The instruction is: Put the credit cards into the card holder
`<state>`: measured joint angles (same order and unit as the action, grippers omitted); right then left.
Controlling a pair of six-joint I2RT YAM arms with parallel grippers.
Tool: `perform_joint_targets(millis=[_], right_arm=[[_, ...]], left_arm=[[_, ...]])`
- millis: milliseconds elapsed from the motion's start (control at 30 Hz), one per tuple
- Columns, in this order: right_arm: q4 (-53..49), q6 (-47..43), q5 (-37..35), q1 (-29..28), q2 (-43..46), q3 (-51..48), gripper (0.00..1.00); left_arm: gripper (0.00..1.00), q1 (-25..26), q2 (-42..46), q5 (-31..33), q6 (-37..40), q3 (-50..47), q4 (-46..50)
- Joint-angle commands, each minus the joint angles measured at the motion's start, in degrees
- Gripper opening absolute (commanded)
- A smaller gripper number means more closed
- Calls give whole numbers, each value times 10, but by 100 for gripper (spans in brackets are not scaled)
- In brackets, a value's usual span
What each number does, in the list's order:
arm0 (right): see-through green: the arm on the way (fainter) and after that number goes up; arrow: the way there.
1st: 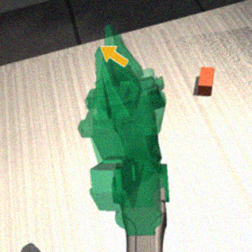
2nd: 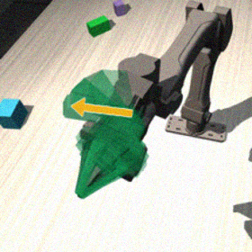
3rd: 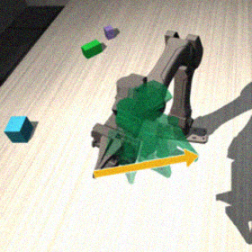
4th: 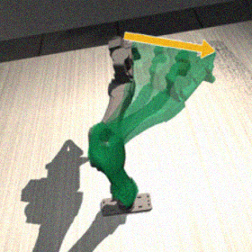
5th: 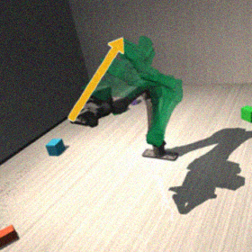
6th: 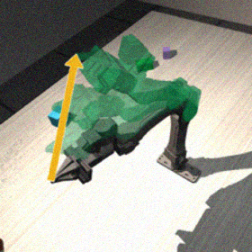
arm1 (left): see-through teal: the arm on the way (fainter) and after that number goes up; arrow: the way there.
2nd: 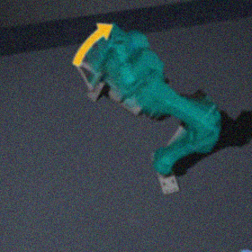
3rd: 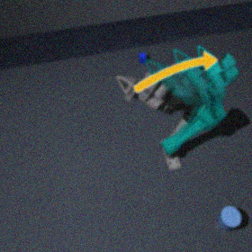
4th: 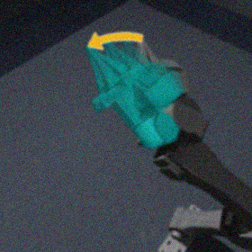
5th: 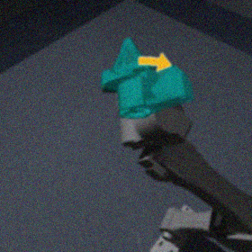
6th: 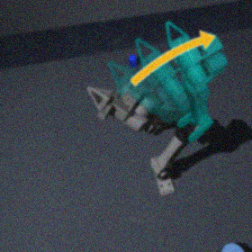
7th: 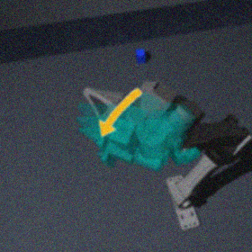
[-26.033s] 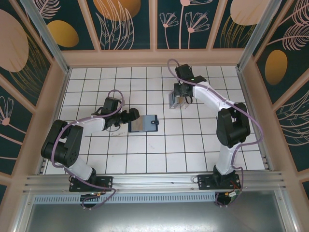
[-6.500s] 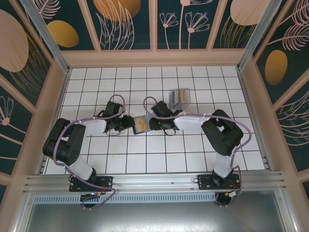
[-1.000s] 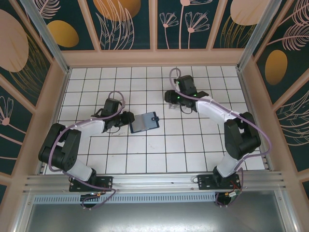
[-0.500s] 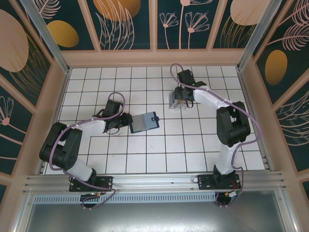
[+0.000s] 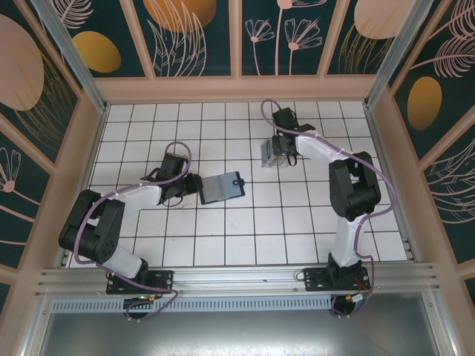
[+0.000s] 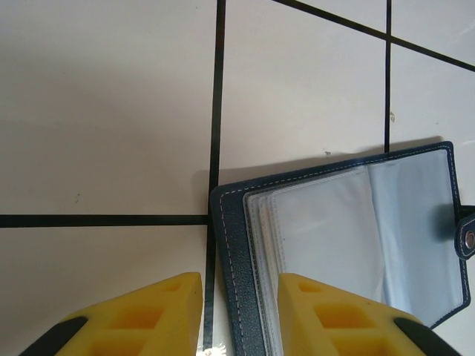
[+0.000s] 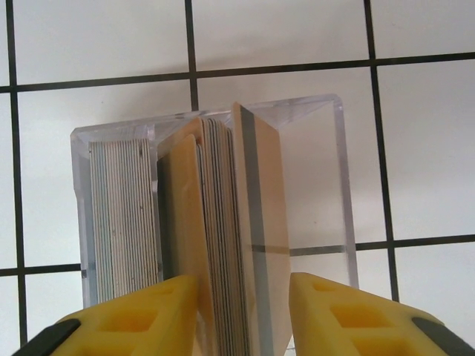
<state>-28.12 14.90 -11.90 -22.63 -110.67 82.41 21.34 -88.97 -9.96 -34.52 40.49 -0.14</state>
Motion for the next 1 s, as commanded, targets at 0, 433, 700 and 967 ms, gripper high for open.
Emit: perform_joint_targets(millis=[0, 433, 700, 967], right_arm=[[-10, -4, -4, 11, 39, -2, 37], [8, -11, 26, 23, 51, -27, 36], [9, -10, 27, 30, 38, -25, 33], [7, -7, 29, 36, 33, -27, 29]], left_arm=[[34, 1, 8, 6, 3, 1, 13], [34, 1, -1, 1, 2, 5, 11], [34, 1, -3, 1, 1, 6, 10], [34, 1, -10, 0, 3, 11, 9]])
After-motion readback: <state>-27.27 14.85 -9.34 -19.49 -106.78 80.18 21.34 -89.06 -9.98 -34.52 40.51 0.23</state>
